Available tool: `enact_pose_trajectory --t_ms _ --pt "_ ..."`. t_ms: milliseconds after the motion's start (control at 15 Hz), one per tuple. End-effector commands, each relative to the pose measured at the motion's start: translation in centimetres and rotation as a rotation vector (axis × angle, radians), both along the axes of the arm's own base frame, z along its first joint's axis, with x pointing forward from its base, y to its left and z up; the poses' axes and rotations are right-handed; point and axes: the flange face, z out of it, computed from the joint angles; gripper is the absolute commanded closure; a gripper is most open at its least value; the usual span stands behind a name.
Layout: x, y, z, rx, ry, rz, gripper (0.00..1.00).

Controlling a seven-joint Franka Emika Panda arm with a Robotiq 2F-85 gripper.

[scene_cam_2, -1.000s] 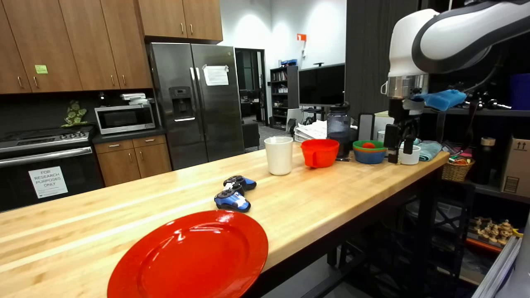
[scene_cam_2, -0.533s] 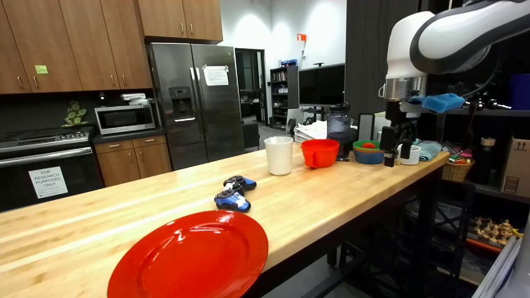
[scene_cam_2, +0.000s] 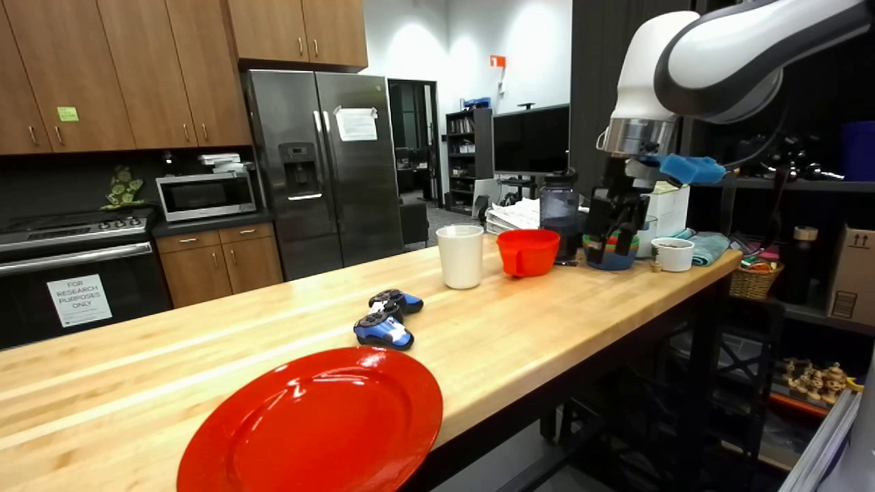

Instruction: Take the red ball out of the bowl and put it on the table

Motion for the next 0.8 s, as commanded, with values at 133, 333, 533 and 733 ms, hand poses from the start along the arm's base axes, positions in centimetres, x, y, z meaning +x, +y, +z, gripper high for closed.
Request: enact_pose_trajectory --t_ms 133,333,533,733 --pt "4.5 2.5 1.8 -0.013 -0.019 0.093 0.0" --pt "6.2 3.0 3.6 -0.054 0.007 0.157 0.0" --pt "7.9 3.3 6.2 -0.124 0.011 0.213 0.0" --pt "9.6 3.8 8.4 -0.178 0.004 0.267 0.0"
